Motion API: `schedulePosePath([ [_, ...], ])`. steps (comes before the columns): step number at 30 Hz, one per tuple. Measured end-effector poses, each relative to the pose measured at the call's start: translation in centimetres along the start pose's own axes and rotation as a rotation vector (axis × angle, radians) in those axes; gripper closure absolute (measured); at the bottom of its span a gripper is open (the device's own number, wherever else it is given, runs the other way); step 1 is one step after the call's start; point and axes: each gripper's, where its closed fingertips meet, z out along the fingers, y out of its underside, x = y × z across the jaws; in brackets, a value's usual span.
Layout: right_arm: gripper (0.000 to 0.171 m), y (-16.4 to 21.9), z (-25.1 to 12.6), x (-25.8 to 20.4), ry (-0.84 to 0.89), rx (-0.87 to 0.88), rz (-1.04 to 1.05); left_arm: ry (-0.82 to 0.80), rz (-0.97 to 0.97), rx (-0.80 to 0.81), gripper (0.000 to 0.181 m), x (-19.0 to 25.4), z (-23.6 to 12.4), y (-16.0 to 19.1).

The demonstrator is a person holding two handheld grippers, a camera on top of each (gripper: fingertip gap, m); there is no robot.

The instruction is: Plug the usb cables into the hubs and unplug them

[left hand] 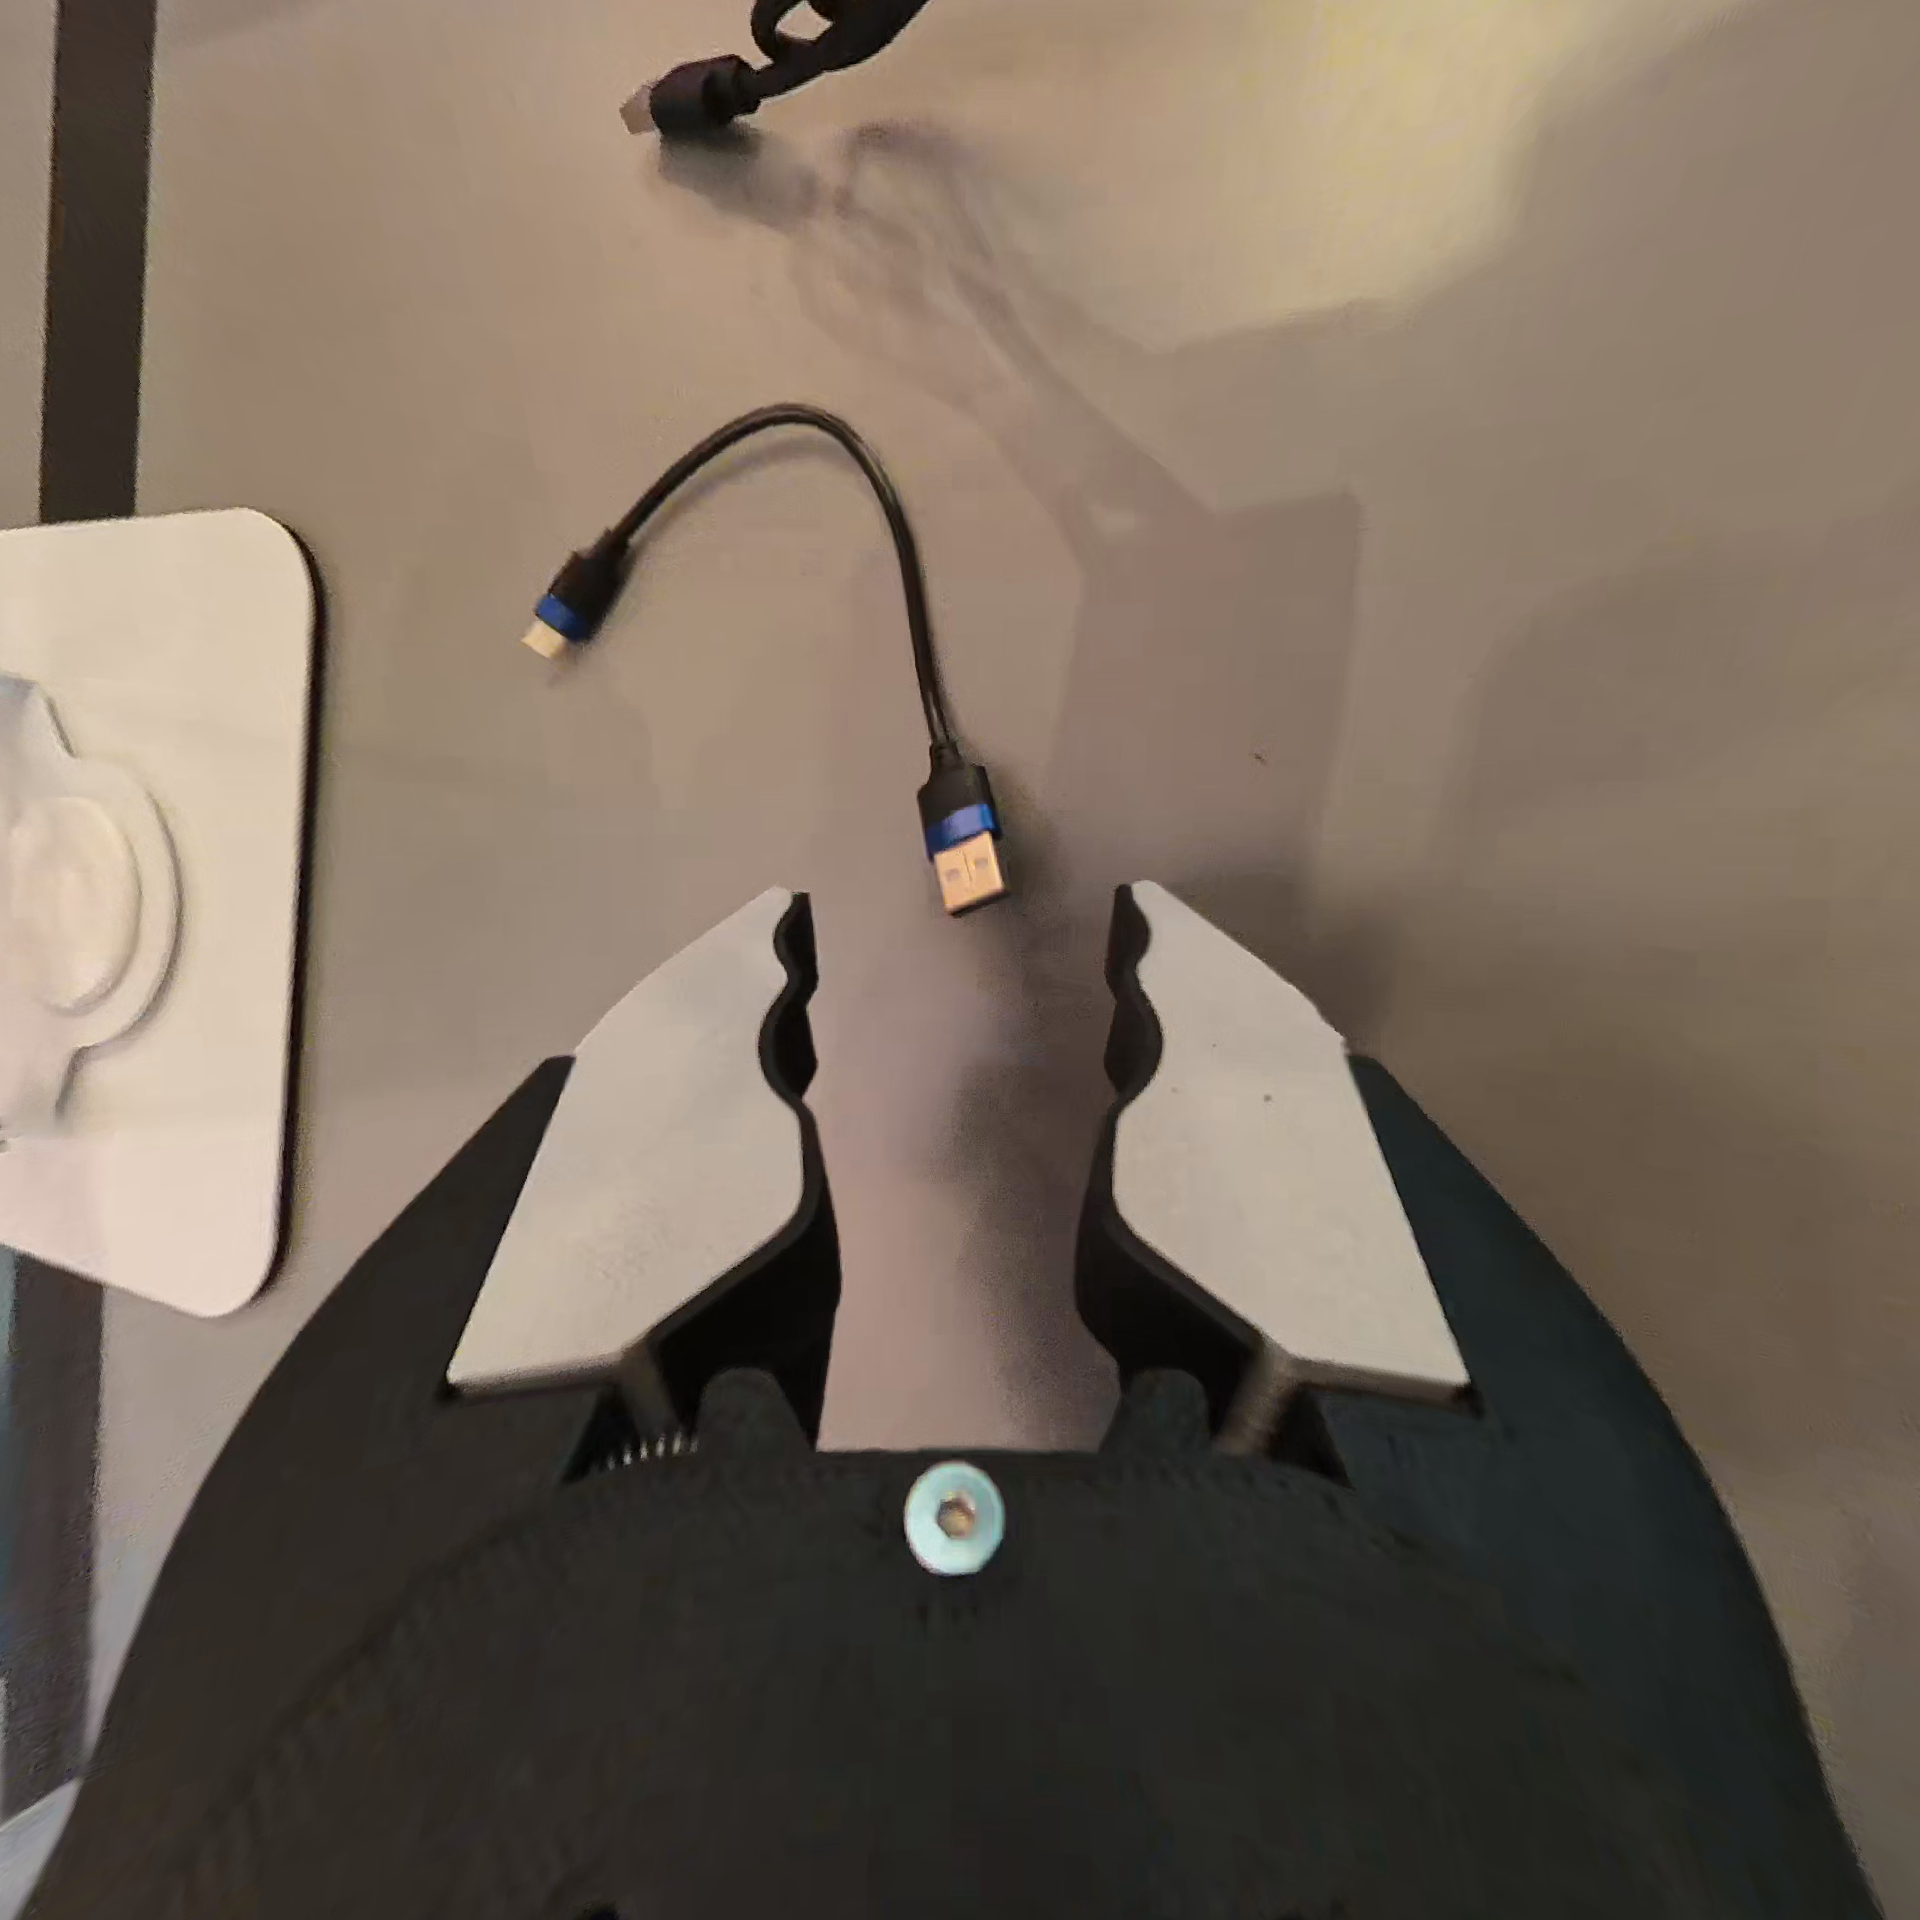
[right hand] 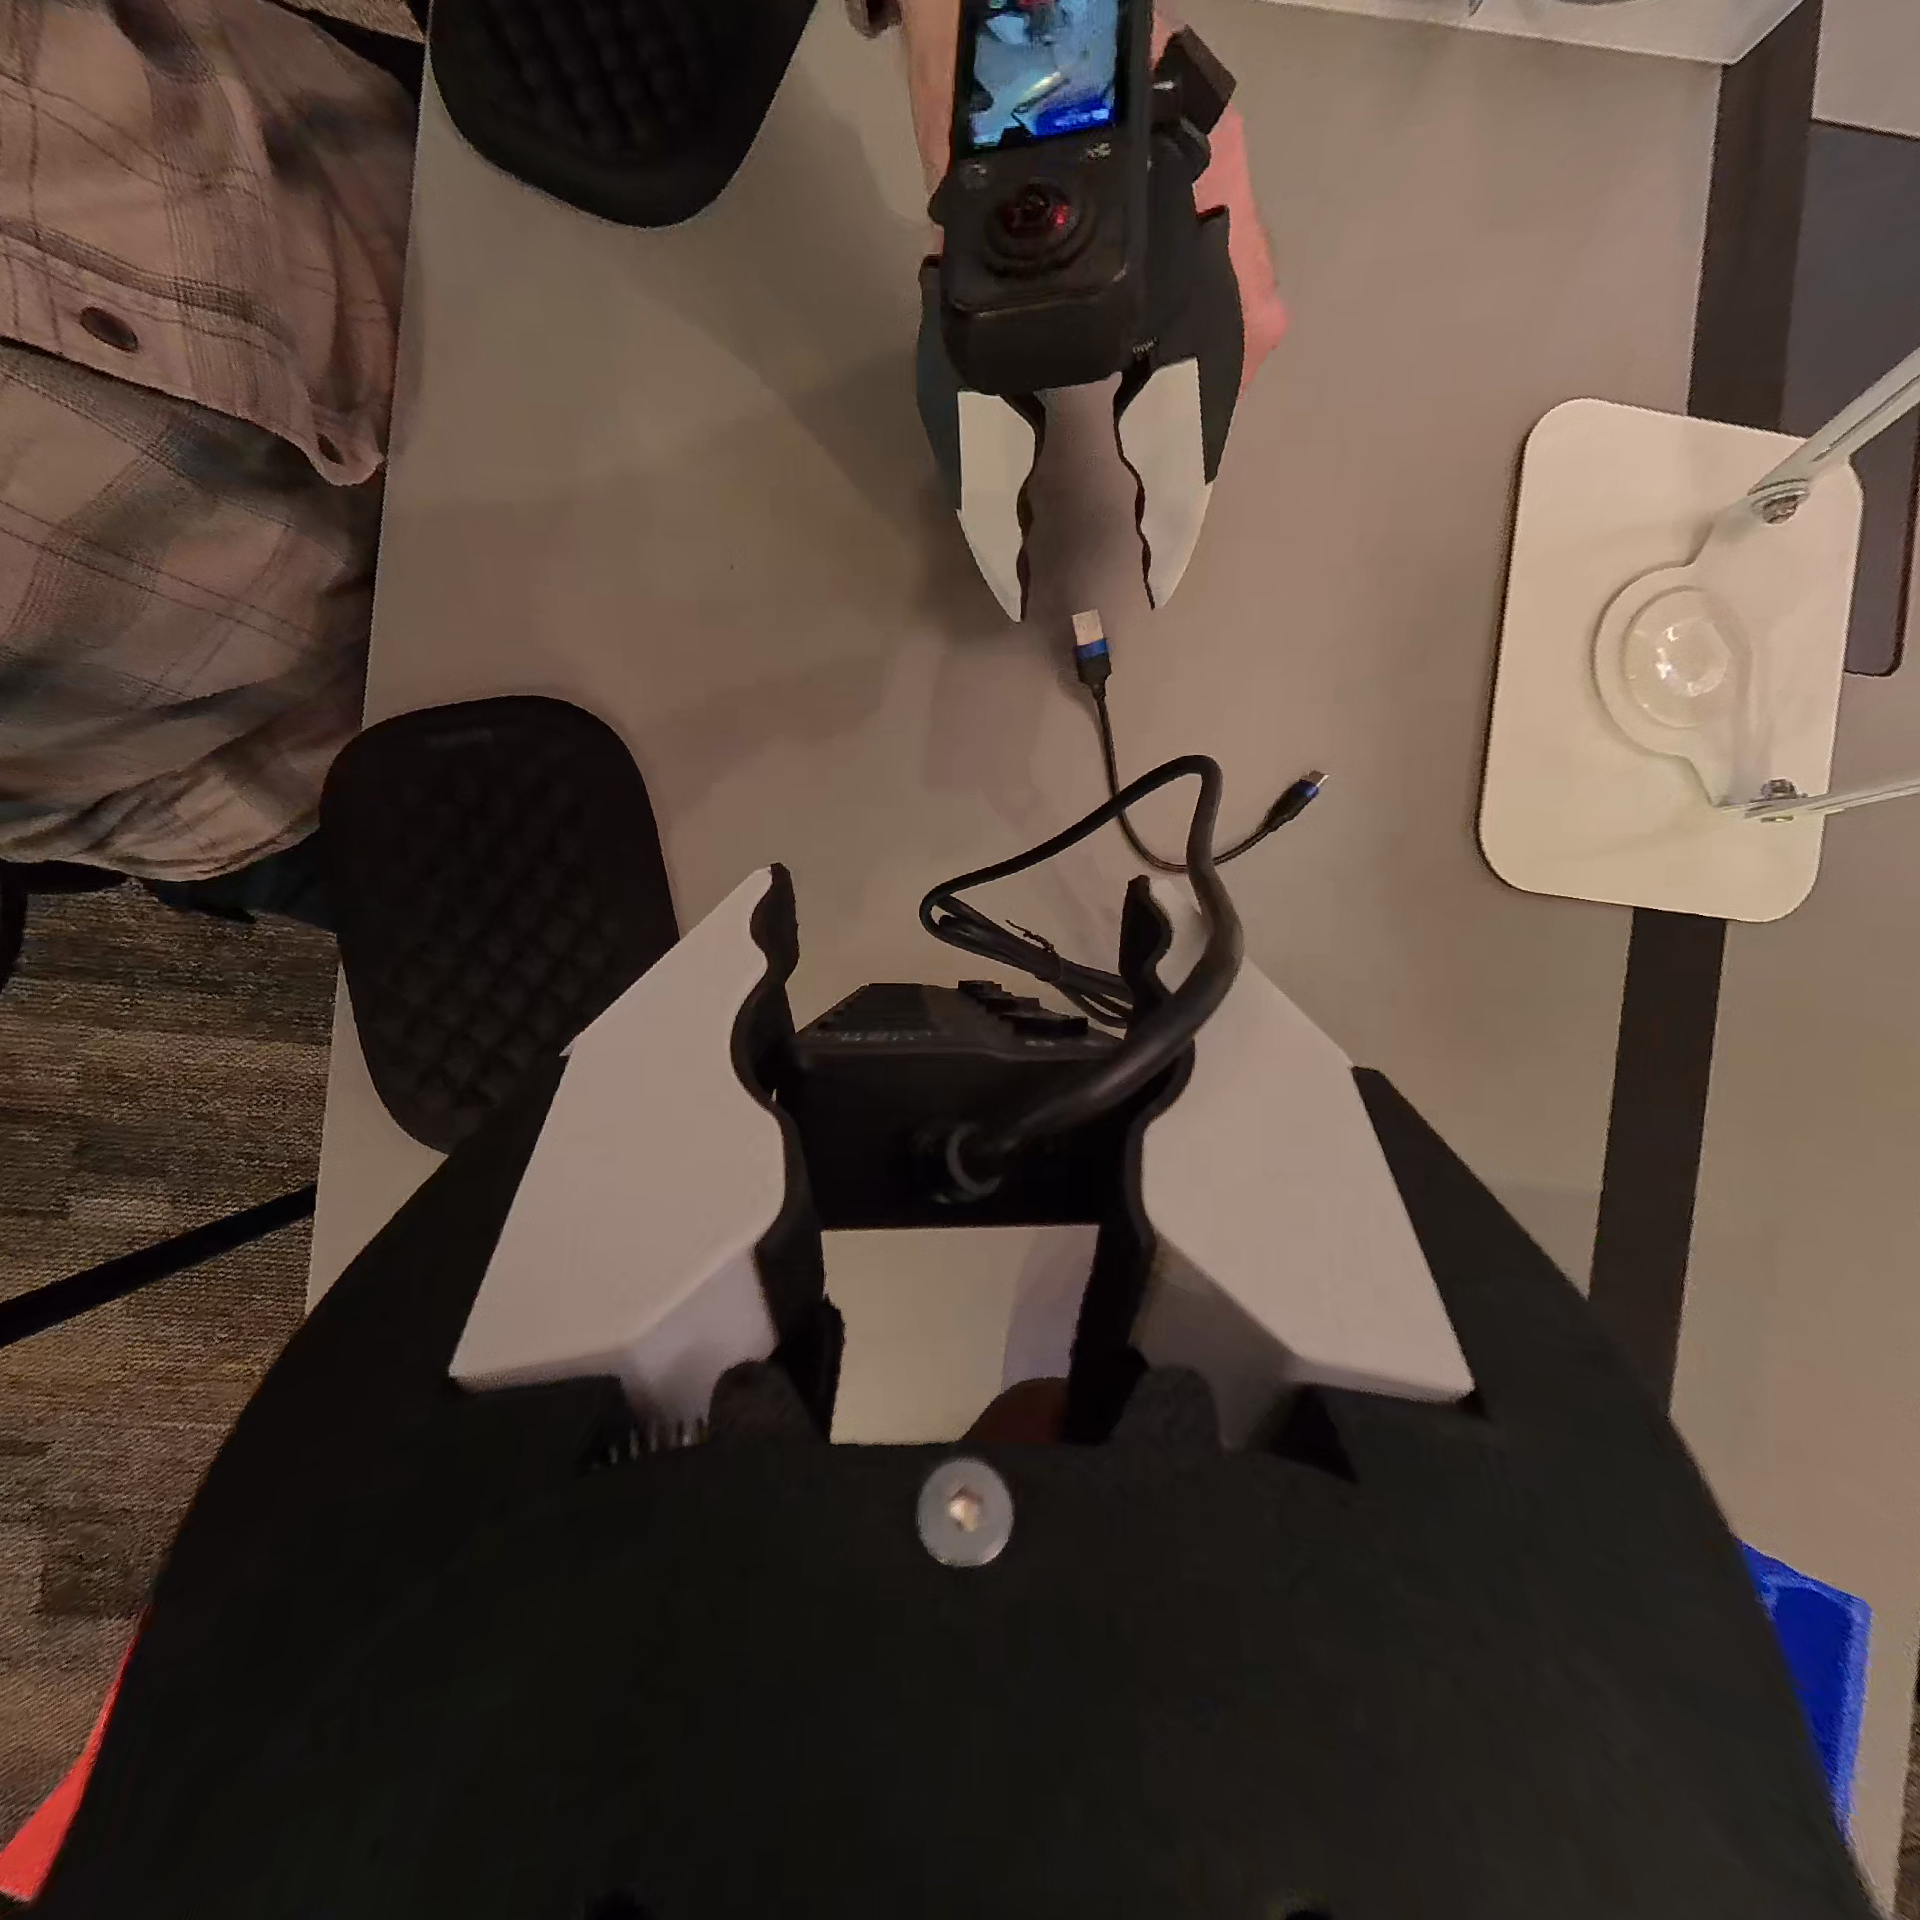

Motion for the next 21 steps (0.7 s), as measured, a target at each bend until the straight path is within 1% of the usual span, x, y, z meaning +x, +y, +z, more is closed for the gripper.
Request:
schedulePosePath([
  [1,0.109,0.2,0.2,-0.1,-0.005,-0.003,0.001,0.017,-0.005,0.001,0.129,0.2,0.4,0.1],
  [3,0.109,0.5,0.6,-0.2,-0.009,-0.009,0.003,-0.002,0.004,0.026,0.133,0.0,0.9,-0.1],
  [5,0.109,0.8,1.0,-0.2,-0.015,-0.01,0.007,-0.015,0.037,0.005,0.134,-0.3,1.4,0.1],
  [7,0.109,1.1,1.5,-0.3,-0.024,-0.014,0.012,-0.009,0.059,0.001,0.142,-0.2,1.7,-0.1],
  [11,0.109,2.1,2.3,-0.3,-0.028,-0.043,0.019,0.018,0.077,-0.019,0.153,-0.2,2.0,-0.2],
  [14,0.109,2.5,2.9,-0.5,-0.035,-0.043,0.027,0.011,0.11,-0.017,0.167,-0.3,2.2,-0.1],
  [21,0.109,4.3,4.6,-0.8,-0.027,-0.076,0.042,-0.019,0.109,-0.02,0.17,-0.4,2.0,0.3],
])
